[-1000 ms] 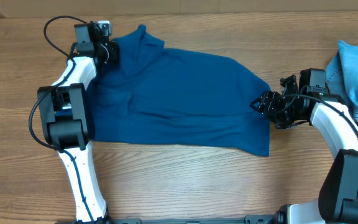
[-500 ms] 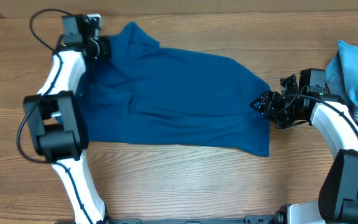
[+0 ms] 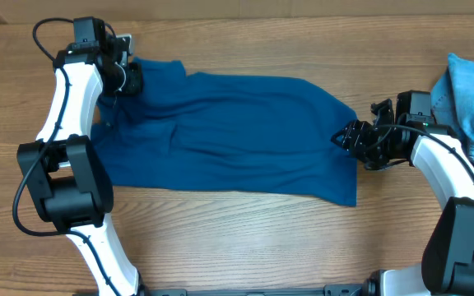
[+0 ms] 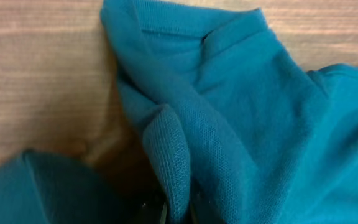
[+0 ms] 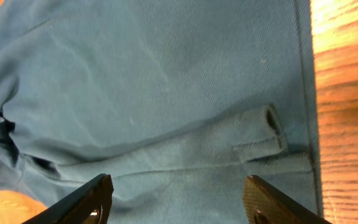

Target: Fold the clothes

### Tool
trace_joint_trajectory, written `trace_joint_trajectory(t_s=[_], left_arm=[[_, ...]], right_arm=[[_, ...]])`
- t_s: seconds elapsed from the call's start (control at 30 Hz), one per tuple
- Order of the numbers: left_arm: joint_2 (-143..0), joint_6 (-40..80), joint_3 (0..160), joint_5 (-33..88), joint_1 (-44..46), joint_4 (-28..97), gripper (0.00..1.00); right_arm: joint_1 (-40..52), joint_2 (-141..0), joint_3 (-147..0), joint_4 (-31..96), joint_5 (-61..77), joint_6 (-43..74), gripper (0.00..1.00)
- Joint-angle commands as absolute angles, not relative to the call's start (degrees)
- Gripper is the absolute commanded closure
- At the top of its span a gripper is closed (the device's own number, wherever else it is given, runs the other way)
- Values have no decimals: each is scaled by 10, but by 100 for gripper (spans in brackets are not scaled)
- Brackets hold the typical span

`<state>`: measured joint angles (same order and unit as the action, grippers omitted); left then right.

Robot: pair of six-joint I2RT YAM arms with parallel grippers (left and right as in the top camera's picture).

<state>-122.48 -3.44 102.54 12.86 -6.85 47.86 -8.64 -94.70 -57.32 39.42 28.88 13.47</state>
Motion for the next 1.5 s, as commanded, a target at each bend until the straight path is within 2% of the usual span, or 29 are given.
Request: trace_joint_trajectory(t_s=[0.0,0.23,0.27,0.3,0.33,0.37,0.4,0.6,0.7,0.9,0.97,1.13,1.33,1.47], left_arm=[[-1203,-45,1034,81,-68,496,90],[-1203,-43,1034,62,-68,593,91],[-1203,-43,1034,59,-68,607,86],[-1203,-43,1034,53,-68,616,74],[-1203,-43,1034,49,-68,616,68],[-1203,-43,1034,41,-69,608,57],[-1203,-43,1034,35,-69,597,39],[-1203,14,1034,63,-69,486,25],[-1204,27,1034,153,-67,408,23],[-1223,77,1034,182,-35,298,19],[-1236,77,1034,180,-18,276,14],[-1285,77,1034,174,10,259,14],[-1319,93,1034,170,11,261,20],[-1320,105,1034,126,11,267,16]], right_arm=[[-88,-948,-579,366,259,135,26],[-88,-948,-579,335,256,135,26],[-88,-948,-579,332,255,135,26],[-88,-948,-579,329,255,134,25],[-88,-948,-579,322,254,134,25],[-88,-948,-579,311,250,135,23],[-88,-948,-579,299,249,134,21],[-88,-962,-579,252,249,135,21],[-93,-986,-579,242,248,135,21],[-108,-1026,-579,192,251,137,21],[-108,-1026,-579,184,251,137,21],[-108,-1026,-579,192,258,137,22],[-108,-1026,-579,207,258,137,22],[-108,-1026,-579,211,258,137,22]])
